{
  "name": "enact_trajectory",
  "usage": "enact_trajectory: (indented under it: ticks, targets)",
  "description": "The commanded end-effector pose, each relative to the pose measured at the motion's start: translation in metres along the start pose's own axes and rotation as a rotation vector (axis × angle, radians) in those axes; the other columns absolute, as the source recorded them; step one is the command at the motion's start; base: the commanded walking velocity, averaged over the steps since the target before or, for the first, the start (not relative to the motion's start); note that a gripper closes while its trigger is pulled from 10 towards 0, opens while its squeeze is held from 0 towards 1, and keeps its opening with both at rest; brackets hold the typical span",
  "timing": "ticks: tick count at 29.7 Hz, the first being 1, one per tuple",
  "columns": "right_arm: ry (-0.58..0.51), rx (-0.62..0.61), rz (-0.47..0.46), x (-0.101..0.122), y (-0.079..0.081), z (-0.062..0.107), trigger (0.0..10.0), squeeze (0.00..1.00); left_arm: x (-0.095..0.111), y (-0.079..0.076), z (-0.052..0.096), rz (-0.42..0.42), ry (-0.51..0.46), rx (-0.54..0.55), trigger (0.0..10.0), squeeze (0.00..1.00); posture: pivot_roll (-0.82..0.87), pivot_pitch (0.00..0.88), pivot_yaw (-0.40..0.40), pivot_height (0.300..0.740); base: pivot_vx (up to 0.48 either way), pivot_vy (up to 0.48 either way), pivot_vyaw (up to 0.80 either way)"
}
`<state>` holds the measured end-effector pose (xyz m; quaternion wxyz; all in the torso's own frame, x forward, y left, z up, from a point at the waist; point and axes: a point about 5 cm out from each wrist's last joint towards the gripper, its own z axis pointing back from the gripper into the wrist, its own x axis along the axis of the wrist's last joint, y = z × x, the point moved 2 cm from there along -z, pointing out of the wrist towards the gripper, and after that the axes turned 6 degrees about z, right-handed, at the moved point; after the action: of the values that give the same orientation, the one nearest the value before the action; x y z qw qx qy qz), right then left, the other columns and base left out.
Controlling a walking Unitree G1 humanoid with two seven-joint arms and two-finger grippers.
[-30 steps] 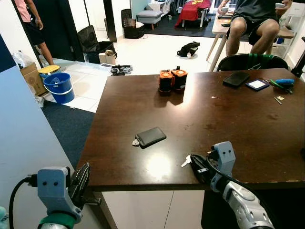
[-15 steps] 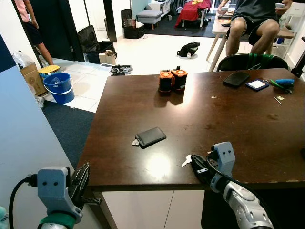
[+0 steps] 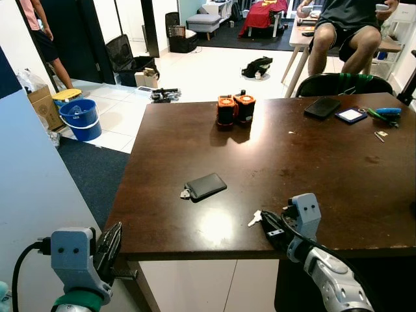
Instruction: Hang keys on a hook
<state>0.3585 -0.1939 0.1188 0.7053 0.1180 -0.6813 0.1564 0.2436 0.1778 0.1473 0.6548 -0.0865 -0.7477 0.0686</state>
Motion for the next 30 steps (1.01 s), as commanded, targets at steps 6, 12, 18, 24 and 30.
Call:
enact_trajectory:
  ticks: [6, 12, 18, 24, 30]
  targets:
    - [-0.192, -0.052, -0.062, 0.046, -0.009, -0.01, 0.0, 0.0, -0.001, 0.004, 0.002, -0.006, 0.012, 0.016, 10.0, 0.0, -0.04, 0.073, 0.158, 0.74, 0.0, 0.0, 0.0]
    - [-0.226, -0.049, -0.069, 0.056, -0.008, -0.012, 0.0, 0.0, -0.001, 0.004, 0.002, -0.007, 0.011, 0.016, 10.0, 0.0, -0.04, 0.073, 0.158, 0.74, 0.0, 0.0, 0.0]
    - [-0.084, 0.009, 0.012, 0.032, 0.001, -0.012, 8.5, 0.0, -0.001, 0.004, 0.002, -0.008, 0.014, 0.015, 10.0, 0.0, -0.04, 0.073, 0.158, 0.74, 0.0, 0.0, 0.0]
    - [0.005, 0.013, 0.021, 0.008, 0.004, -0.007, 10.0, 0.4, -0.002, 0.004, 0.003, -0.006, 0.018, 0.014, 10.0, 0.0, -0.04, 0.073, 0.158, 0.74, 0.0, 0.0, 0.0]
    - [0.032, -0.002, 0.017, 0.0, 0.003, -0.003, 10.0, 0.46, -0.003, 0.004, 0.004, -0.005, 0.019, 0.016, 10.0, 0.0, -0.04, 0.075, 0.156, 0.74, 0.0, 0.0, 0.0]
